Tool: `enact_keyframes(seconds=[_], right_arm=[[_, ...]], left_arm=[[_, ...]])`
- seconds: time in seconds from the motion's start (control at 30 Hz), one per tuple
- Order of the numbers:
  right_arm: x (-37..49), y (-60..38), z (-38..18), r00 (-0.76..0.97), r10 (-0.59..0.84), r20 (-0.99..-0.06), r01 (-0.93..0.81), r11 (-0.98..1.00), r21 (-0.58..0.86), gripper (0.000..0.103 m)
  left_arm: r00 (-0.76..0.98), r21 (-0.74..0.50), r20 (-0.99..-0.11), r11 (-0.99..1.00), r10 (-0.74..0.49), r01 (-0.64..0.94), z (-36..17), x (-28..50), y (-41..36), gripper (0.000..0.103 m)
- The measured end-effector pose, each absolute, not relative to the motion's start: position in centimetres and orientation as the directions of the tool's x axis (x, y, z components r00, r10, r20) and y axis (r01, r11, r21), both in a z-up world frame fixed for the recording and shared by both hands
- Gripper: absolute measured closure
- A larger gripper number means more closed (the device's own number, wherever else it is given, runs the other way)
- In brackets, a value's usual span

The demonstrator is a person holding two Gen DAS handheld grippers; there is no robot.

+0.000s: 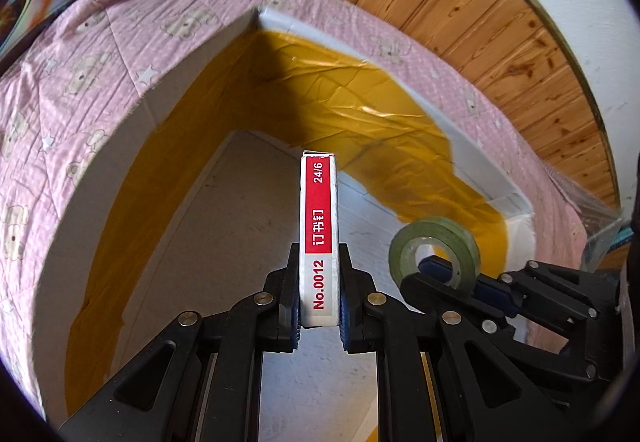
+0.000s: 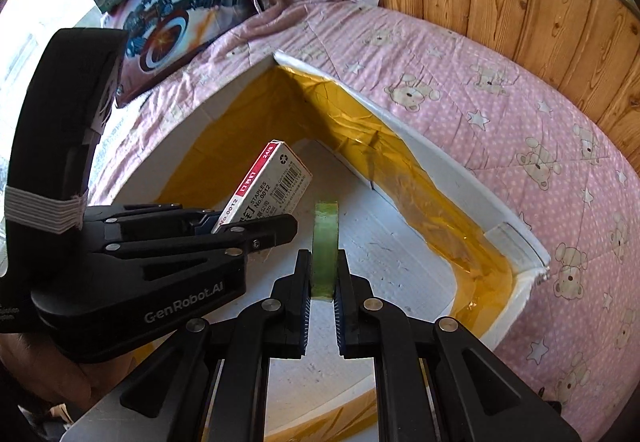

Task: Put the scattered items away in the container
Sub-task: 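Lower the staple box and tape roll into the white box, then open the left gripper releasing the staple box while the right gripper releases the tape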

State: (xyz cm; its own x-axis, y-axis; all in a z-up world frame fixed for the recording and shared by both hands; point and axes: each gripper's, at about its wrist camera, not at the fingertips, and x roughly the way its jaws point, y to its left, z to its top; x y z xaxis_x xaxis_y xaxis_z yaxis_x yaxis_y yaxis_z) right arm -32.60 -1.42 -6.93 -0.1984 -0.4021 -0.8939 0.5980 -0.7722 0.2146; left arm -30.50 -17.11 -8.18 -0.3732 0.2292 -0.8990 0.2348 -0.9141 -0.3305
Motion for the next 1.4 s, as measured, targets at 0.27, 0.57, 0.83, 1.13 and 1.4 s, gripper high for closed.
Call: enact_keyframes(seconds=[0.27, 0.57, 0.83, 1.13, 1.4], right_arm=[[-34.3, -2.3, -8.5, -0.150, -0.304, -0.941, 0.617, -0.772, 0.151, 0.092], [-35.6, -2.9, -10.0, -0.108, -0.245, -0.964, 0.620, -0.775, 0.127, 0.092], [-35.8, -2.5, -10.0, -0.104, -0.260, -0.960, 0.591, -0.793, 0.150, 0.090], [-33.5, -1.5, -8.1, -0.129, -0.320, -0.939, 0.568, -0.800, 0.195, 0.087], [-29.8, 0.7, -5.2, -0.189, -0.417, -0.889, 0.547, -0.796, 0.257, 0.087]], left_arm=[[-0.349, -0.272, -0.919, -0.937, 0.185, 0.218, -10.2, -32.4, -16.9, 0.089], [-0.348, -0.250, -0.922, -0.947, 0.170, 0.202, -11.7, -33.7, -17.2, 0.088], [-0.346, -0.270, -0.922, -0.931, 0.176, 0.244, -11.9, -33.6, -18.2, 0.065], [-0.377, -0.324, -0.899, -0.916, 0.221, 0.235, -9.6, -31.4, -19.0, 0.062], [-0.408, -0.339, -0.884, -0.915, 0.229, 0.220, -7.0, -27.9, -18.6, 0.062]])
